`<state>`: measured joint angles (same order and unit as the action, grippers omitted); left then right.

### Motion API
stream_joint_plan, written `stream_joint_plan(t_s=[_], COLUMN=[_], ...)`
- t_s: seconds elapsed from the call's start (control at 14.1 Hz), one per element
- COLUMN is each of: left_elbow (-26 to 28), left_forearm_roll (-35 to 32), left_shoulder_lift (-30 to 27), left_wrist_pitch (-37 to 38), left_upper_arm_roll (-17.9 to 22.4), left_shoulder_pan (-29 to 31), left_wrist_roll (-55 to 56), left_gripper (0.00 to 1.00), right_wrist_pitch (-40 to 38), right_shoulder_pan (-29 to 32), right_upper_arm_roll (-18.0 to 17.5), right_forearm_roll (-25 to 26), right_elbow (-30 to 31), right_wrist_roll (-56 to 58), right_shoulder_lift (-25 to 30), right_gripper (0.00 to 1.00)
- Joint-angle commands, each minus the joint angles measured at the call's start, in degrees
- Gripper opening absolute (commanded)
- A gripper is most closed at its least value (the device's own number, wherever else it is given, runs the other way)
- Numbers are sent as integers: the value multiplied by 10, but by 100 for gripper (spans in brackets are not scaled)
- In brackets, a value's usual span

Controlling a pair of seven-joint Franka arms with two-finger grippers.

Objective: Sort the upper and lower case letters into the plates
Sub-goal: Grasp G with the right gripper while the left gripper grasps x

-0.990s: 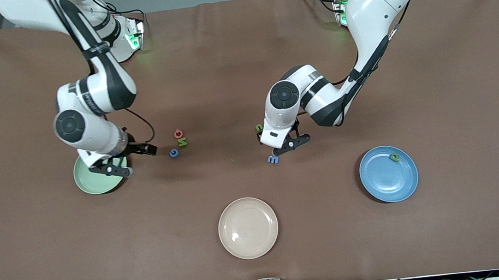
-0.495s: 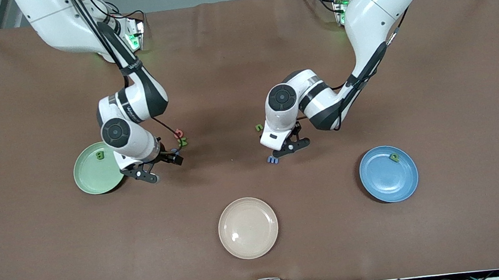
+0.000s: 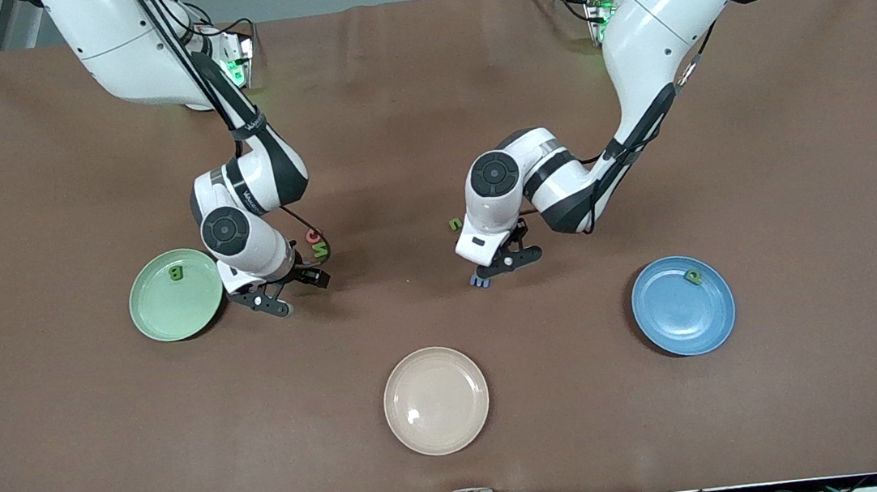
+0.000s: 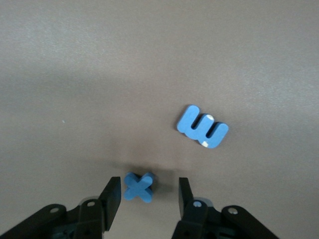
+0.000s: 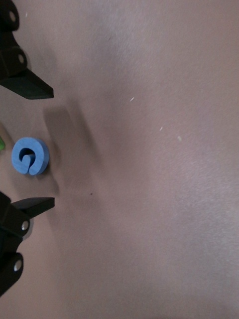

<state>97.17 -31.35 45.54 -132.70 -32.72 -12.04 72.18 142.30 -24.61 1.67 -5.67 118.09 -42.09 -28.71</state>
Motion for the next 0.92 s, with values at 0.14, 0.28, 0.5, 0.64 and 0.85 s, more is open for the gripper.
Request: stream_joint_plan(t_s=[0.14, 0.28, 0.5, 0.64, 0.85], left_elbow=[5, 9, 11, 20, 32], left_forearm_roll=[-13, -13, -12, -12, -10], left_shoulder_lift=[5, 4, 0, -2, -4], left_wrist_pitch=[-10, -10, -4, -3, -3], left_upper_arm_roll=[3, 3, 2, 2, 2], left_shoulder_pan=[2, 4, 7, 9, 11], left_wrist_roll=[7, 7, 9, 12, 20], left_gripper=[48, 48, 48, 48, 41], right_wrist_pitch=[10, 10, 10, 16, 7], right_shoulder_pan=[-13, -13, -13, -14, -12], right_upper_arm_roll=[4, 3, 3, 3, 3], right_forearm_roll=[-11, -11, -11, -11, -11], right_elbow=[30, 39, 43, 45, 43], right_wrist_roll=[-5, -2, -1, -1, 4], right_shoulder_lift=[9, 13, 16, 16, 28], right_gripper=[54, 48, 36, 27, 13])
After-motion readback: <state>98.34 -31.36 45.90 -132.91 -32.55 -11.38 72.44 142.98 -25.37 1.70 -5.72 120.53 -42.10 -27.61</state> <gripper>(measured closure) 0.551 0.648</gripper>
